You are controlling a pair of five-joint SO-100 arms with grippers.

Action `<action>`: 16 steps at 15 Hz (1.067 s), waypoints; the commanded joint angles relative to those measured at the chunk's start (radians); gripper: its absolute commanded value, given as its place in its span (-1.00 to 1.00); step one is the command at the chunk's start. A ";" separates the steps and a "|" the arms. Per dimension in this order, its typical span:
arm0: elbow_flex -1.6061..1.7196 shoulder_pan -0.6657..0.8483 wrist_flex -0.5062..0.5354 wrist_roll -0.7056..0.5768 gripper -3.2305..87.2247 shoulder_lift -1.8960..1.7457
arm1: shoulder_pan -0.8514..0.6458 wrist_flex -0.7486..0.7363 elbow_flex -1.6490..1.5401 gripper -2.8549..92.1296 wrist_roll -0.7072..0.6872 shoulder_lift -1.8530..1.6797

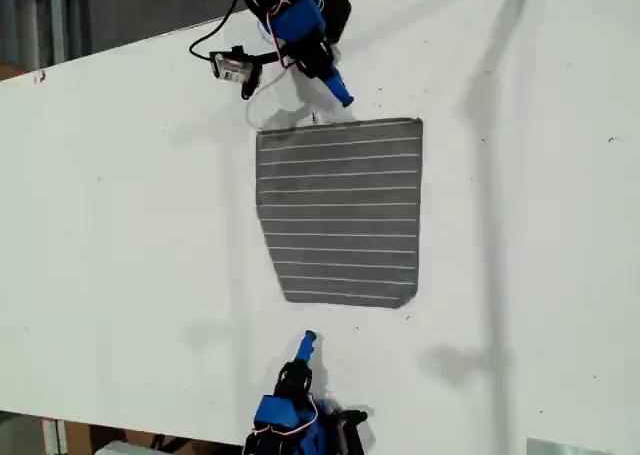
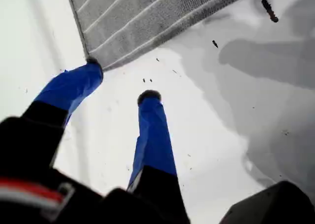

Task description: Grasp corners of a square towel and fold twice.

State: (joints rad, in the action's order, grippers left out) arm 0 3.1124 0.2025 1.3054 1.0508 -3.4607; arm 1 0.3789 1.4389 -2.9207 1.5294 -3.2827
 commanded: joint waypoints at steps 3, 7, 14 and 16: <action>-0.029 0.503 0.017 0.245 -0.25 -0.008 | -0.692 -0.006 0.015 -0.65 -0.077 -0.003; -0.037 0.469 0.025 0.236 -0.53 -0.008 | -0.644 -0.009 0.008 -0.56 -0.077 -0.003; 0.015 0.259 -0.063 0.603 -0.45 -0.008 | -0.476 -0.485 0.107 -0.45 -0.216 0.308; 0.015 0.342 -0.130 0.430 -0.48 -0.005 | -0.403 -0.396 0.591 -0.36 -0.245 1.068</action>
State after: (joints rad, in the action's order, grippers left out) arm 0 3.1232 0.5031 1.2241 1.5631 -3.4607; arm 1 -0.0767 1.0385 -2.6967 1.3116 -2.7826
